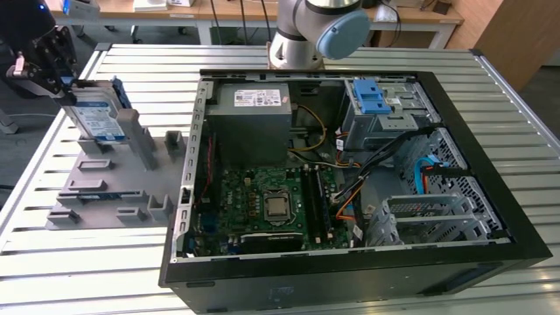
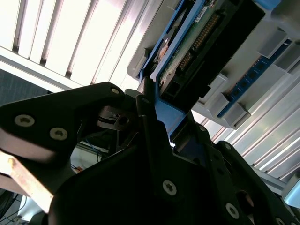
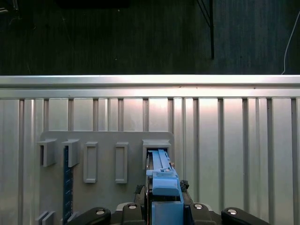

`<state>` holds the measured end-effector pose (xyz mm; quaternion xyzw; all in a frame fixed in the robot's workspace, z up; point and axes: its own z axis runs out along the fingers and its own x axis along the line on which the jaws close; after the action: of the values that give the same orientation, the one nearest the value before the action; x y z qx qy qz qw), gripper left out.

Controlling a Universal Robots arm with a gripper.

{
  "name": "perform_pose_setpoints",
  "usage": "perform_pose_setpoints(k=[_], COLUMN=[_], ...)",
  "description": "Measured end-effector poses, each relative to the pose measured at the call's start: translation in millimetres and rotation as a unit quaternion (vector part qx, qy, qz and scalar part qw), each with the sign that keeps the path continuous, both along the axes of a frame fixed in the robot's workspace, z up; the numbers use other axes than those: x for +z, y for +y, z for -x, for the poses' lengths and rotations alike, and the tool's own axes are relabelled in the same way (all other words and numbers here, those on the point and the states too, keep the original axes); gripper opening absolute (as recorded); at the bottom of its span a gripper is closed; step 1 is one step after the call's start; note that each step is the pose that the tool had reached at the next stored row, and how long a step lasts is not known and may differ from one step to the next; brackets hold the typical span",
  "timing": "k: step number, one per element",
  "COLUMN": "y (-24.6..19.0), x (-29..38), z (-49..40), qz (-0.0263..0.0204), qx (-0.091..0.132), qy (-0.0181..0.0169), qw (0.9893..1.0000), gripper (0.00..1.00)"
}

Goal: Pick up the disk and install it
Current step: 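Pick up the disk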

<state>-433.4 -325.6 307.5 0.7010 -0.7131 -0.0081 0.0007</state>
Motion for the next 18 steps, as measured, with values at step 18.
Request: perform_pose_setpoints(k=[18], y=[0.0], x=[6.6], z=[0.0], qz=[0.0], qx=[0.0], qy=[0.0], qw=[1.0], gripper=[0.36])
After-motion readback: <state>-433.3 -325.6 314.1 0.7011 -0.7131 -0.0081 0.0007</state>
